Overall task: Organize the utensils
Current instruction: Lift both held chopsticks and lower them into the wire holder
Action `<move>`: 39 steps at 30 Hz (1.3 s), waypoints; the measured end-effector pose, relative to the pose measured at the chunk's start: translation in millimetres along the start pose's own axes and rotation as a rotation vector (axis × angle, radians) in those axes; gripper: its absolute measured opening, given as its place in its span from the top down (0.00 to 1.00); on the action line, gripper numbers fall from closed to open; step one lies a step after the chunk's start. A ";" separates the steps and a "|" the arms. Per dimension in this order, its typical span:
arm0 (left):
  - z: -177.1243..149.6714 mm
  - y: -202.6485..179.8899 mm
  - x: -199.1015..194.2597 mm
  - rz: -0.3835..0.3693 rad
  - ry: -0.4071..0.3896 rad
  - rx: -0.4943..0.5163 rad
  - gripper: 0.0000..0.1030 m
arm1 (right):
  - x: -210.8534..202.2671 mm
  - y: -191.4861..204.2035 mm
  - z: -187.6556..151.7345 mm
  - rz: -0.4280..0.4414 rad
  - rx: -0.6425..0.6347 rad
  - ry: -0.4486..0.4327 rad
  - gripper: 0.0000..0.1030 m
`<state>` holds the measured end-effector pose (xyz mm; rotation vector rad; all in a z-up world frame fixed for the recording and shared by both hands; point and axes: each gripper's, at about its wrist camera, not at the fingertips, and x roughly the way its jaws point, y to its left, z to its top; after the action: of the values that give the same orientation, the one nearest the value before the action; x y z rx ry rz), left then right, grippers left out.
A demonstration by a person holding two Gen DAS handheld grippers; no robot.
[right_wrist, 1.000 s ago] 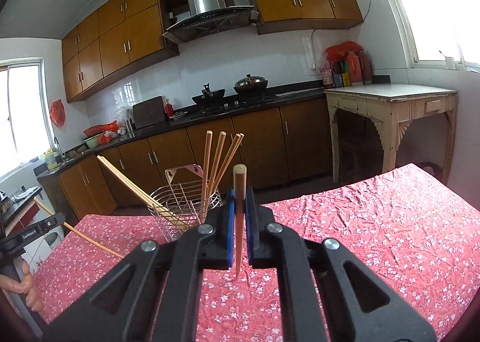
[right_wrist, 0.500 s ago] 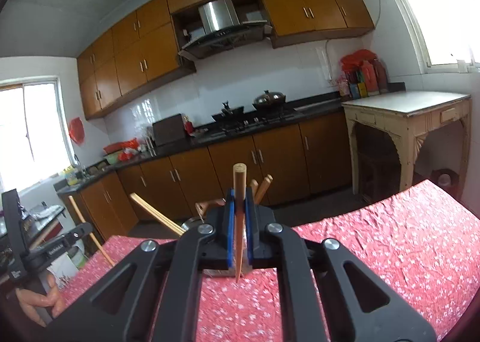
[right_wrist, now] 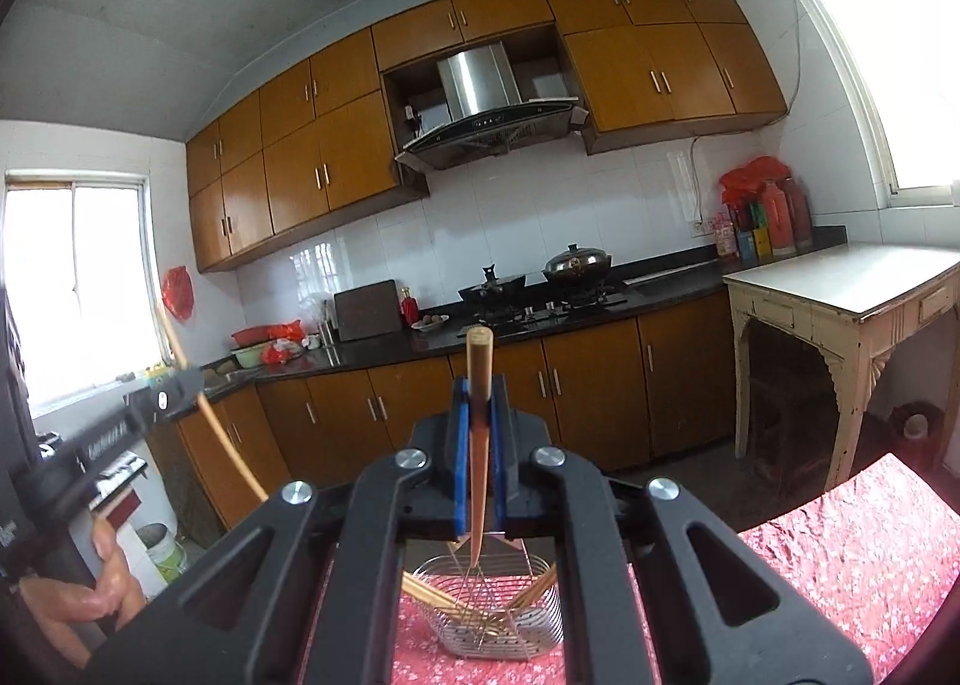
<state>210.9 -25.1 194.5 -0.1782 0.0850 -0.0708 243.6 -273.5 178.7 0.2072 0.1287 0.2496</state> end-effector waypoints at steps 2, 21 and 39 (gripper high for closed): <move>-4.6 -1.3 12.2 0.011 0.003 -0.010 0.93 | 12.8 -0.4 -4.5 -0.007 0.001 0.018 0.93; -51.6 15.1 71.9 0.063 0.012 -0.065 0.93 | 91.3 -11.8 -57.6 0.007 0.034 0.162 0.93; -80.2 23.1 92.1 0.069 0.076 -0.067 0.93 | 107.9 -8.6 -76.9 0.003 0.019 0.222 0.93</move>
<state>296.6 -23.5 104.5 -0.2396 0.1695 -0.0061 337.6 -239.4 91.3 0.1980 0.3514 0.2745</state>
